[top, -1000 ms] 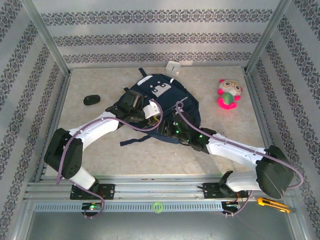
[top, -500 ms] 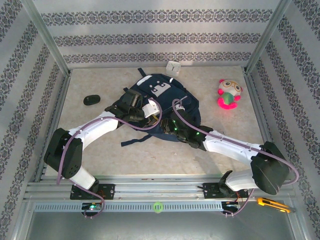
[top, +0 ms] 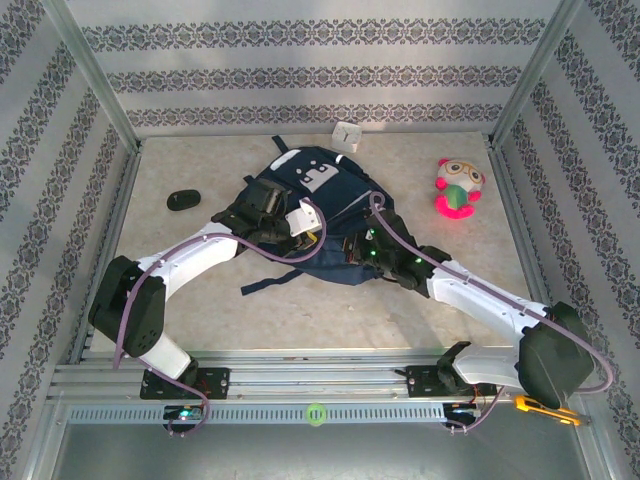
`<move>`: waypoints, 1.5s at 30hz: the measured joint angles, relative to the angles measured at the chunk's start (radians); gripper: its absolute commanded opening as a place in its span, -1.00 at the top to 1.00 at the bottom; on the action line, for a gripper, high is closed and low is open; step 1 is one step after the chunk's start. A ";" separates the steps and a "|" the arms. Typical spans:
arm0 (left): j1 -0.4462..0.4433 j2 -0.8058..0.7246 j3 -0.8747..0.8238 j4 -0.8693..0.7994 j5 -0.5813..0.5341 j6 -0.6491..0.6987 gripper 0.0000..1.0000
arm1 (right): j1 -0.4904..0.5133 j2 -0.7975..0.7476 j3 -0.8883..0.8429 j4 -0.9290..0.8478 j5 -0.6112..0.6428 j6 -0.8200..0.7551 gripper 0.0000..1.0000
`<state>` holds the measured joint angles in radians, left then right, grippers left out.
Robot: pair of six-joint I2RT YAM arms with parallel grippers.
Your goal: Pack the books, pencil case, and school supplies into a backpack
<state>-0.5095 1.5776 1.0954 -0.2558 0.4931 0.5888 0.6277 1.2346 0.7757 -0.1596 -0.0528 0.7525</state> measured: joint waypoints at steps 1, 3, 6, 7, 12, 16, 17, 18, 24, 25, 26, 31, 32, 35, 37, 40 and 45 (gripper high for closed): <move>0.003 0.000 0.000 -0.008 -0.001 0.008 0.88 | -0.019 -0.002 -0.001 -0.010 -0.006 -0.013 1.00; 0.013 0.000 0.000 -0.024 0.001 0.027 0.87 | -0.062 -0.010 -0.009 -0.022 -0.020 -0.043 1.00; 0.022 -0.011 -0.005 -0.044 0.011 0.081 0.85 | -0.129 -0.013 -0.023 -0.019 -0.087 -0.103 1.00; 0.022 -0.019 -0.011 -0.049 0.012 0.102 0.85 | -0.145 -0.013 -0.029 -0.012 -0.115 -0.127 1.00; 0.048 -0.100 -0.085 -0.089 0.019 0.240 0.81 | -0.179 -0.001 -0.052 0.017 -0.290 -0.238 1.00; 0.075 -0.155 -0.139 -0.117 0.023 0.318 0.68 | -0.179 0.022 -0.073 0.041 -0.388 -0.283 1.00; 0.081 -0.160 -0.145 -0.124 0.023 0.327 0.53 | -0.178 0.022 -0.080 0.045 -0.399 -0.287 1.00; 0.087 -0.164 -0.149 -0.134 0.023 0.329 0.25 | -0.174 0.022 -0.088 0.051 -0.407 -0.290 1.00; 0.158 -0.214 -0.151 -0.174 0.085 0.193 -0.66 | -0.127 0.004 -0.154 0.100 -0.384 -0.285 1.00; 0.158 -0.229 -0.151 -0.164 0.081 0.127 -0.66 | -0.126 0.004 -0.160 0.106 -0.381 -0.285 1.00; 0.158 -0.243 -0.151 -0.150 0.070 0.042 -0.66 | -0.126 0.004 -0.164 0.110 -0.378 -0.285 1.00; 0.159 -0.301 -0.169 -0.102 -0.077 -0.357 -0.66 | -0.126 0.004 -0.164 0.117 -0.374 -0.285 1.00; 0.161 -0.311 -0.177 -0.099 -0.113 -0.431 -0.63 | -0.126 0.004 -0.164 0.118 -0.374 -0.285 1.00; 0.184 -0.342 -0.219 -0.097 -0.221 -0.688 -0.58 | -0.126 0.004 -0.164 0.120 -0.373 -0.285 1.00; 0.209 -0.348 -0.245 -0.099 -0.277 -0.827 -0.53 | -0.126 0.004 -0.164 0.120 -0.371 -0.285 1.00; 0.242 -0.355 -0.304 -0.061 -0.317 -1.021 -0.45 | -0.112 0.004 -0.164 0.120 -0.362 -0.288 1.00; 0.282 -0.307 -0.414 0.013 -0.335 -1.227 -0.37 | -0.080 0.007 -0.164 0.120 -0.344 -0.289 1.00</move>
<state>-0.2272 1.2701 0.6819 -0.2432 0.1577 -0.6384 0.5476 1.2419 0.6117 -0.0399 -0.3969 0.4637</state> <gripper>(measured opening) 0.696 0.052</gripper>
